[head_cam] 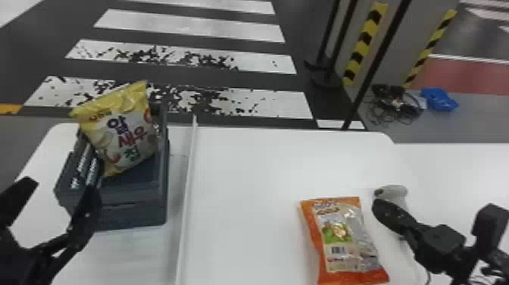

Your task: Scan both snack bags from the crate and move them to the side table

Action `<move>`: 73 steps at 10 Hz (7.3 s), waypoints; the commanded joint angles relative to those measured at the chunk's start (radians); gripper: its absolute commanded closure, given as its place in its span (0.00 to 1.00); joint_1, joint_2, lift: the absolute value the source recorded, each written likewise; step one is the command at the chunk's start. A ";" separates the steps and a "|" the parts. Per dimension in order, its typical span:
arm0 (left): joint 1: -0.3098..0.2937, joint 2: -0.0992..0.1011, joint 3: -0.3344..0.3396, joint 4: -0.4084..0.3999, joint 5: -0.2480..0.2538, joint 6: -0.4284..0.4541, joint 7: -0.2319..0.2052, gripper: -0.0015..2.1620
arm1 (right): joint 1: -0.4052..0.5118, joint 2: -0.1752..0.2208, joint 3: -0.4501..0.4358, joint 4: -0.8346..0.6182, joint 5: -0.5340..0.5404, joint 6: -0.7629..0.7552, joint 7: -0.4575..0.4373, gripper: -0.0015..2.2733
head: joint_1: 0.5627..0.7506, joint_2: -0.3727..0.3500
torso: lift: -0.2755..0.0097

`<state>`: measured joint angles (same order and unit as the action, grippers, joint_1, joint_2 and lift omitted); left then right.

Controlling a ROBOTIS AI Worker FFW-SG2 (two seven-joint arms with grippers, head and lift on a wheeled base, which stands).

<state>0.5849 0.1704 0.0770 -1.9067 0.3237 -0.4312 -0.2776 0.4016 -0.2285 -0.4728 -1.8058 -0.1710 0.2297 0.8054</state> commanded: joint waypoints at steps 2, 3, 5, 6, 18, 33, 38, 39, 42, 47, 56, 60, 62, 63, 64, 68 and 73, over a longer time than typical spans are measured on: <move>-0.010 0.001 0.000 0.020 0.000 0.001 0.000 0.05 | -0.012 -0.008 -0.004 0.062 0.067 0.018 -0.014 0.81 | 0.70 0.27 | 0.62; -0.016 0.001 0.000 0.028 0.000 0.001 0.000 0.05 | -0.012 -0.008 -0.001 0.079 0.085 0.018 -0.014 0.81 | 0.70 0.26 | 0.62; -0.020 0.001 0.000 0.037 0.000 0.001 0.000 0.05 | -0.007 -0.008 0.000 0.091 0.136 0.030 -0.012 0.81 | 0.70 0.24 | 0.62; -0.022 0.001 0.000 0.040 0.003 -0.002 0.000 0.05 | -0.003 -0.008 0.000 0.094 0.159 0.037 -0.009 0.82 | 0.70 0.24 | 0.62; -0.023 0.001 0.000 0.043 0.003 -0.002 -0.003 0.05 | 0.017 -0.005 -0.012 0.077 0.192 0.040 0.023 0.82 | 0.70 0.24 | 0.62; -0.017 0.001 0.009 0.038 0.000 0.004 -0.005 0.05 | -0.328 -0.238 0.125 0.424 0.166 0.214 -0.109 0.04 | 0.70 0.10 | 0.62; -0.022 0.001 0.009 0.047 0.000 0.004 -0.005 0.05 | -0.429 -0.281 0.178 0.579 0.177 0.214 -0.089 0.11 | 0.70 0.09 | 0.62; -0.022 0.001 0.009 0.049 0.000 0.004 -0.005 0.05 | -0.440 -0.282 0.180 0.594 0.185 0.214 -0.068 0.20 | 0.70 0.09 | 0.62; -0.022 0.001 0.009 0.051 0.000 0.004 -0.005 0.05 | -0.448 -0.284 0.194 0.603 0.211 0.233 -0.055 0.78 | 0.70 0.09 | 0.62; -0.022 0.001 0.009 0.051 0.000 0.001 -0.005 0.05 | -0.374 -0.276 0.123 0.473 0.206 0.294 -0.071 0.96 | 0.70 0.08 | 0.62; -0.031 0.008 0.004 0.051 0.003 0.010 -0.005 0.05 | 0.025 -0.043 -0.047 -0.455 0.260 1.055 -0.089 0.98 | 0.70 0.09 | 0.62; -0.042 0.011 -0.005 0.055 0.006 0.010 -0.005 0.05 | 0.106 0.028 -0.038 -0.705 0.269 1.288 -0.091 0.98 | 0.70 0.17 | 0.62; -0.046 0.012 -0.006 0.061 0.008 0.010 -0.005 0.05 | 0.132 0.052 -0.027 -0.808 0.269 1.342 -0.091 0.98 | 0.70 0.21 | 0.62; -0.050 0.014 -0.014 0.064 0.009 0.010 -0.005 0.05 | 0.138 0.060 -0.009 -0.850 0.269 1.342 -0.091 0.98 | 0.70 0.22 | 0.62; -0.053 0.014 -0.017 0.066 0.008 0.010 -0.005 0.05 | 0.141 0.074 0.017 -0.886 0.269 1.342 -0.091 0.98 | 0.70 0.25 | 0.62; -0.057 0.020 -0.020 0.070 0.012 0.010 -0.005 0.05 | 0.154 0.095 0.223 -0.911 0.377 1.342 -0.098 0.98 | 0.70 0.39 | 0.62; -0.062 0.028 -0.020 0.081 0.015 0.010 -0.005 0.05 | 0.089 0.072 0.342 -0.808 0.456 1.342 -0.121 0.98 | 0.70 0.49 | 0.62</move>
<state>0.5245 0.1970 0.0568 -1.8285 0.3390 -0.4210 -0.2822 0.4987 -0.1528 -0.1367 -2.6201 0.2808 1.5701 0.6839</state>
